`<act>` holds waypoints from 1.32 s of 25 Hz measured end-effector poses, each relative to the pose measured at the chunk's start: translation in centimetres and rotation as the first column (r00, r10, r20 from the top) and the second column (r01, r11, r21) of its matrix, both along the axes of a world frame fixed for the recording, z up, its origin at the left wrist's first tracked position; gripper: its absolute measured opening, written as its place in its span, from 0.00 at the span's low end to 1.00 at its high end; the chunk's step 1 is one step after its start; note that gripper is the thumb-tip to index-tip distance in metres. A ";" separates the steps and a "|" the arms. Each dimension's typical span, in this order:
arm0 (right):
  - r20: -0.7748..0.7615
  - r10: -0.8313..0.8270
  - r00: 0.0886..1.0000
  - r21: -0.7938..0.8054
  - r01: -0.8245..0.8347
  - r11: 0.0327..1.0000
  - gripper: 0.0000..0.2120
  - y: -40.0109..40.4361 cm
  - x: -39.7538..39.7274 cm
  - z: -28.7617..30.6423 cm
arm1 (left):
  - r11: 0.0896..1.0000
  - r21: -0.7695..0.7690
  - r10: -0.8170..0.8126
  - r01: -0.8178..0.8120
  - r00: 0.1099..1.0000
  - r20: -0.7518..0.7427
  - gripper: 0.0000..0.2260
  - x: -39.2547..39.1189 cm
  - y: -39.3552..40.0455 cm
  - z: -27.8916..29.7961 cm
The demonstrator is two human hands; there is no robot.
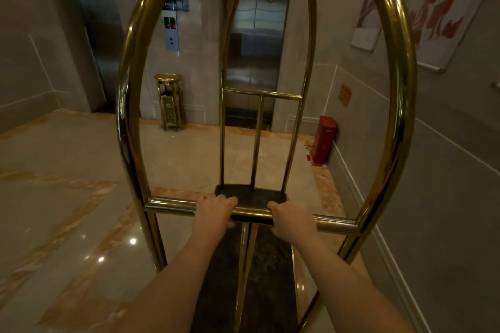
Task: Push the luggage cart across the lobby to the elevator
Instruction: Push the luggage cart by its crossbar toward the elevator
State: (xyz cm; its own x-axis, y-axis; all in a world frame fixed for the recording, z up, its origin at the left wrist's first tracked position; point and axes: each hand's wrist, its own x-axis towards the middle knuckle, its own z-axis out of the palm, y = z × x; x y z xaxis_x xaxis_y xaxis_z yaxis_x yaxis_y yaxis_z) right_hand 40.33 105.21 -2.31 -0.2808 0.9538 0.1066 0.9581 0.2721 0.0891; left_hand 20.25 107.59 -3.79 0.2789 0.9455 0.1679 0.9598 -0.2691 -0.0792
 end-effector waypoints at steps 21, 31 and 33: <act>-0.042 -0.125 0.991 -0.095 0.120 0.988 0.11 33.8 4.0 0.2 | 0.994 -0.080 -0.073 0.073 0.997 -0.003 0.18 4.5 33.5 0.8; -0.034 -0.082 0.996 -0.054 0.080 0.995 0.12 48.6 6.4 0.1 | 0.995 -0.094 0.008 -0.010 1.000 -0.024 0.15 7.2 48.2 1.3; -0.036 -0.067 0.997 -0.059 0.065 0.996 0.12 51.3 6.9 0.1 | 0.994 -0.104 0.020 -0.022 1.000 -0.023 0.15 7.8 50.9 1.3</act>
State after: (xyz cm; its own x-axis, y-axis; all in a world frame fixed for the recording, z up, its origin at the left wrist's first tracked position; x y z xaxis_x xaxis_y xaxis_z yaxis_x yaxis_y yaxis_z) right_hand 47.24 156.50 -2.19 -0.2136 0.9751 0.0599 0.9766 0.2116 0.0381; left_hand 28.01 158.46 -2.46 0.2614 0.9632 0.0622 0.9637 -0.2568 -0.0726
